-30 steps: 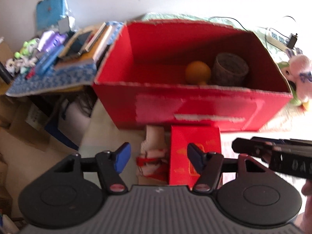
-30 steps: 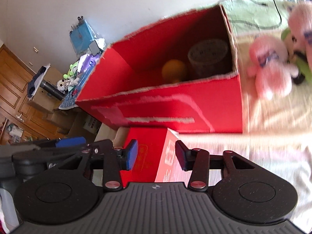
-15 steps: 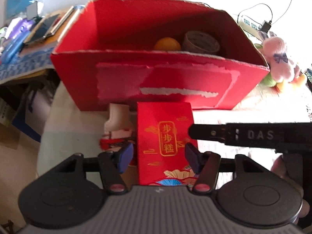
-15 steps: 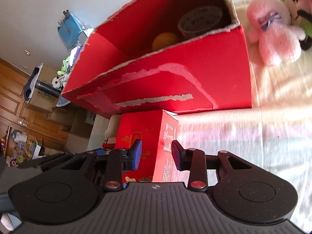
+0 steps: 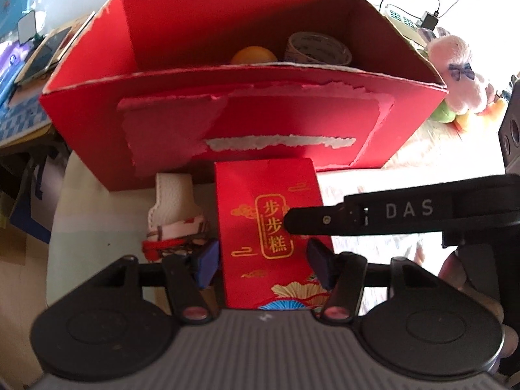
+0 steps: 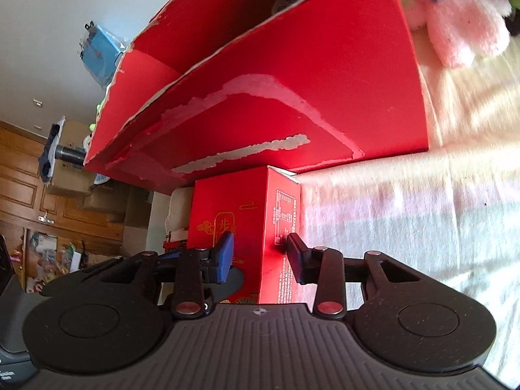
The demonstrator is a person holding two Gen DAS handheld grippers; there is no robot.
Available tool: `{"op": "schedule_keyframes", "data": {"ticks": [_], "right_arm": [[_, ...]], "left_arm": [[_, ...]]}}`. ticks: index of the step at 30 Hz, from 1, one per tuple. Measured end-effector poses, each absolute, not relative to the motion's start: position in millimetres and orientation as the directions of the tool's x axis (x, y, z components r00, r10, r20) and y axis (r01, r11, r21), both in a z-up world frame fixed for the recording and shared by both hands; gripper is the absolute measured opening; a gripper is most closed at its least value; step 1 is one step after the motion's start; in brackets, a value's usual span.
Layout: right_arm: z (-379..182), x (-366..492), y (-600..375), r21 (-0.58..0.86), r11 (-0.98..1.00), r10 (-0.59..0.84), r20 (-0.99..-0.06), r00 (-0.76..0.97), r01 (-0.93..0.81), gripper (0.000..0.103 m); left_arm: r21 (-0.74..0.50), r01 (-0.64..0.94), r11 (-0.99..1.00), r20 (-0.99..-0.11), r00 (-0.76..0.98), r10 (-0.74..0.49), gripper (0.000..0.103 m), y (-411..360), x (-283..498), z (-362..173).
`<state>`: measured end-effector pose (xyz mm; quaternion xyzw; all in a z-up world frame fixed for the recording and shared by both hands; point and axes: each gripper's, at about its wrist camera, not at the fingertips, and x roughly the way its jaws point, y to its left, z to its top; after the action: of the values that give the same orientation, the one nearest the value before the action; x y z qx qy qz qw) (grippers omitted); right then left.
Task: Organize objects
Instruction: 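Move the right gripper down to the red printed gift box, then close the right gripper on the red gift box and lift it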
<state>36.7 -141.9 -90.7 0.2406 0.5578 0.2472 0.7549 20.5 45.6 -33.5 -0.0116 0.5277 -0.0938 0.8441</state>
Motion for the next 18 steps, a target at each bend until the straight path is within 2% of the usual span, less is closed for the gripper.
{"op": "schedule_keyframes", "data": {"ticks": [7,18], "right_arm": [[-86.3,30.8,-160.9,0.626,0.777,0.619,-0.735,0.276,-0.075,0.038],[-78.4,1.8,-233.8,0.602,0.794,0.537,-0.760,0.365,0.087,0.038]], "left_arm": [[-0.116,0.262,0.958,-0.892,0.396,-0.216,0.060,25.3,13.3,-30.2],[-0.102,0.510,0.854,-0.880,0.353,-0.316,0.060,-46.7,10.4,-22.3]]}}
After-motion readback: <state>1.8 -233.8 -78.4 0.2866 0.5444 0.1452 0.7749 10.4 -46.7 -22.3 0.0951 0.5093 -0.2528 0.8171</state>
